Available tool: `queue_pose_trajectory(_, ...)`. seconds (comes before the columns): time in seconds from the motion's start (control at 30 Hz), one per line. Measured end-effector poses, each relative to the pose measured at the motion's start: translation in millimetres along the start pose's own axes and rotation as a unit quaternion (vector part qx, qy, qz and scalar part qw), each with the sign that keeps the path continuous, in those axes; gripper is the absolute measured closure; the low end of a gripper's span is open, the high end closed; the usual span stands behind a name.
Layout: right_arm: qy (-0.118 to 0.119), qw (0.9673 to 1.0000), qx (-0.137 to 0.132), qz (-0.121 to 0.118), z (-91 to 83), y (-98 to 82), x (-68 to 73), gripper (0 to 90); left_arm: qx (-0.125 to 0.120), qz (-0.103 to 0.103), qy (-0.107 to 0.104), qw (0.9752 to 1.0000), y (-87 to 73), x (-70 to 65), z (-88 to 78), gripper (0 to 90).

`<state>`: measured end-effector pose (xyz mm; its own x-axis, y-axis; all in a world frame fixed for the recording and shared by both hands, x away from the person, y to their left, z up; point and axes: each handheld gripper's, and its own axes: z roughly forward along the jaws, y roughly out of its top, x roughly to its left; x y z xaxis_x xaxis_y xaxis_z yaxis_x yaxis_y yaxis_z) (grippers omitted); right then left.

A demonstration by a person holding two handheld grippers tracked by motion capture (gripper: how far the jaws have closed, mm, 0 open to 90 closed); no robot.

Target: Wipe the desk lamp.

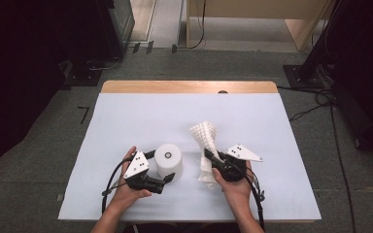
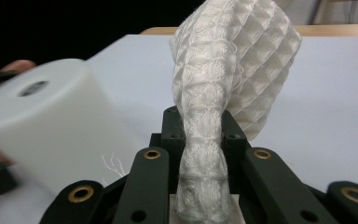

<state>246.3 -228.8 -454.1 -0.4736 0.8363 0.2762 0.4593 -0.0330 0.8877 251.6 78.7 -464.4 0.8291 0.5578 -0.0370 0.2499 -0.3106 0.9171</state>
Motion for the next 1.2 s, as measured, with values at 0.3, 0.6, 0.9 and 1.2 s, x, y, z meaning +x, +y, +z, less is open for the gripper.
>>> queue_pose_trajectory(0.3,-0.062,0.9975,0.035,0.006,13.1,-10.0,-32.4,71.6,-0.005,-0.009,-0.023,0.9997,-5.7,1.4,-13.0,3.3)
queue_pose_trajectory(0.6,-0.116,0.9913,0.05,-0.037,21.2,-13.1,-43.0,12.2,-0.023,-0.034,0.007,0.9991,-16.3,19.0,-39.7,3.3)
queue_pose_trajectory(0.9,-0.102,0.9943,0.029,0.009,-2.4,-3.7,-67.3,0.6,-0.024,-0.066,0.072,0.995,-29.2,46.2,-74.4,3.2)
queue_pose_trajectory(1.2,-0.108,0.9938,0.015,-0.021,-45.8,-6.1,-85.7,0.2,0.021,-0.127,0.162,0.9784,-43.8,62.4,-89.7,3.3)
